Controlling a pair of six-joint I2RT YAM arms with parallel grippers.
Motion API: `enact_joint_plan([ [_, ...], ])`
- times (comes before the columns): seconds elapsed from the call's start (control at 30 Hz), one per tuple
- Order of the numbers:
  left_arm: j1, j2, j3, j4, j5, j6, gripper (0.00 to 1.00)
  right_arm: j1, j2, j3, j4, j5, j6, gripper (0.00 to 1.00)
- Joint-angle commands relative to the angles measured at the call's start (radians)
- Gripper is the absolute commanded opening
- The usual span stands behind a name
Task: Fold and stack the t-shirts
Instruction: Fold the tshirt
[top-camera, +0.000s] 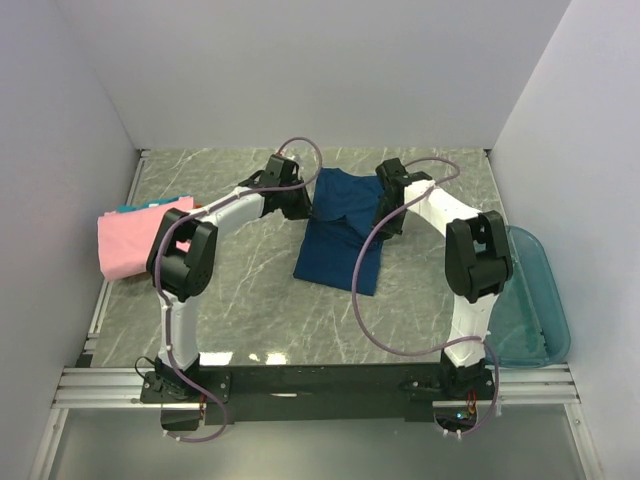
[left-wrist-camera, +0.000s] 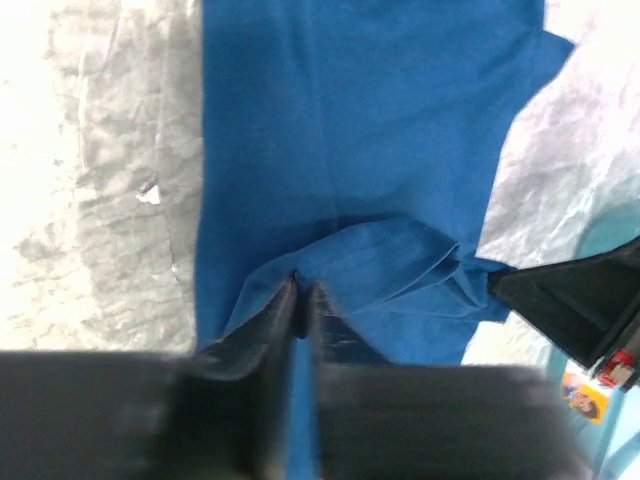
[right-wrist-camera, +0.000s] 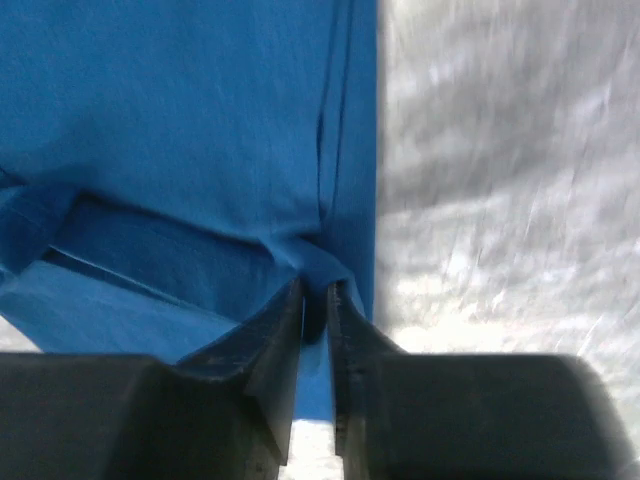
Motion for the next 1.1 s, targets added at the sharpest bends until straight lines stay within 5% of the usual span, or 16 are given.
enact_joint_plan([
  [0.0,0.019,0.004,0.06,-0.009,-0.032,-0.036,0.28,-0.034,0.032,0.092,0.003,-0.039,-0.037,0.27],
  [0.03,0.024,0.003,0.065,-0.022,-0.052,-0.039,0.44,-0.041,0.04,0.112,-0.008,-0.04,-0.043,0.31],
  [0.2,0.035,-0.043,0.059,-0.031,-0.08,-0.012,0.62,-0.045,-0.041,0.169,-0.049,-0.003,-0.061,0.44],
  [0.53,0.033,-0.172,-0.231,0.05,0.043,0.027,0.6,0.009,-0.218,0.0,0.049,-0.178,-0.075,0.44],
  [1.07,0.012,-0.22,-0.404,0.061,0.095,0.064,0.61,0.095,0.007,0.058,0.035,-0.194,-0.1,0.42],
])
